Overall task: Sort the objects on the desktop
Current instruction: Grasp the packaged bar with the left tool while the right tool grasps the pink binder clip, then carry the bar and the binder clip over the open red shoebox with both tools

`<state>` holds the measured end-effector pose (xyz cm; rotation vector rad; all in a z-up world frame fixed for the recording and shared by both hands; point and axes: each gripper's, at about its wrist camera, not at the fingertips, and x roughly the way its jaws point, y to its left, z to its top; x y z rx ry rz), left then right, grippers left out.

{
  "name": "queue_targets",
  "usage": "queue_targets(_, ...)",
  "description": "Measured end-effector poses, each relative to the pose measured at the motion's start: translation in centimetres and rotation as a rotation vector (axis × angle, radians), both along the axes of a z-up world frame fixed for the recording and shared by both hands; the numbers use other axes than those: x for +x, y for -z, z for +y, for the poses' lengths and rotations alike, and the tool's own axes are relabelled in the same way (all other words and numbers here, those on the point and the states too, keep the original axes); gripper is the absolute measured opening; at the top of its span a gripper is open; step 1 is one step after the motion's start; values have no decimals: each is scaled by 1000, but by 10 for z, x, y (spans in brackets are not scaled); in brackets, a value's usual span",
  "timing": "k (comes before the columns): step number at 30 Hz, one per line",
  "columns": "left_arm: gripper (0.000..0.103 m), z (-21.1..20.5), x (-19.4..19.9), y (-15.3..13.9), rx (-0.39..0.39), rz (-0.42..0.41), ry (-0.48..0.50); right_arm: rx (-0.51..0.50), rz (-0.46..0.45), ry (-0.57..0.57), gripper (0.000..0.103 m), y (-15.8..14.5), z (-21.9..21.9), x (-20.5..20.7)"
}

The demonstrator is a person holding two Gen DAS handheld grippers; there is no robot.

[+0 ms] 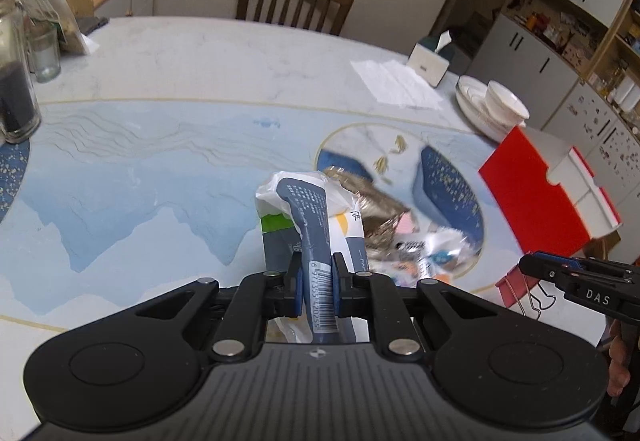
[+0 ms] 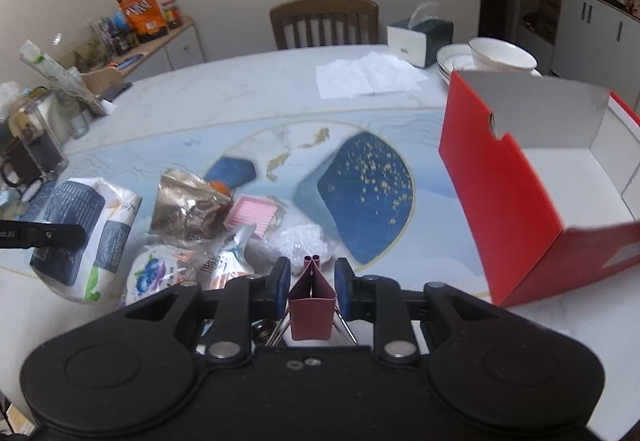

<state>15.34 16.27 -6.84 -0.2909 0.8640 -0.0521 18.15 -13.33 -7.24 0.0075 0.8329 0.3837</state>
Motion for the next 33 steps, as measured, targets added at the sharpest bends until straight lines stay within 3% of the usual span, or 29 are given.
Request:
queue_targets(12,12,-68,14,-43,-44,-68,86,66,-79,-47,22,-55,-49,13)
queue_targets(19,12,-112,33,-53,-38,-104,149,62,-160,-31,22,-83,-85,29)
queue_targets(33,12,-216,81,-67,-5,-131,311,-9,-209,47,22,-86,-164,67)
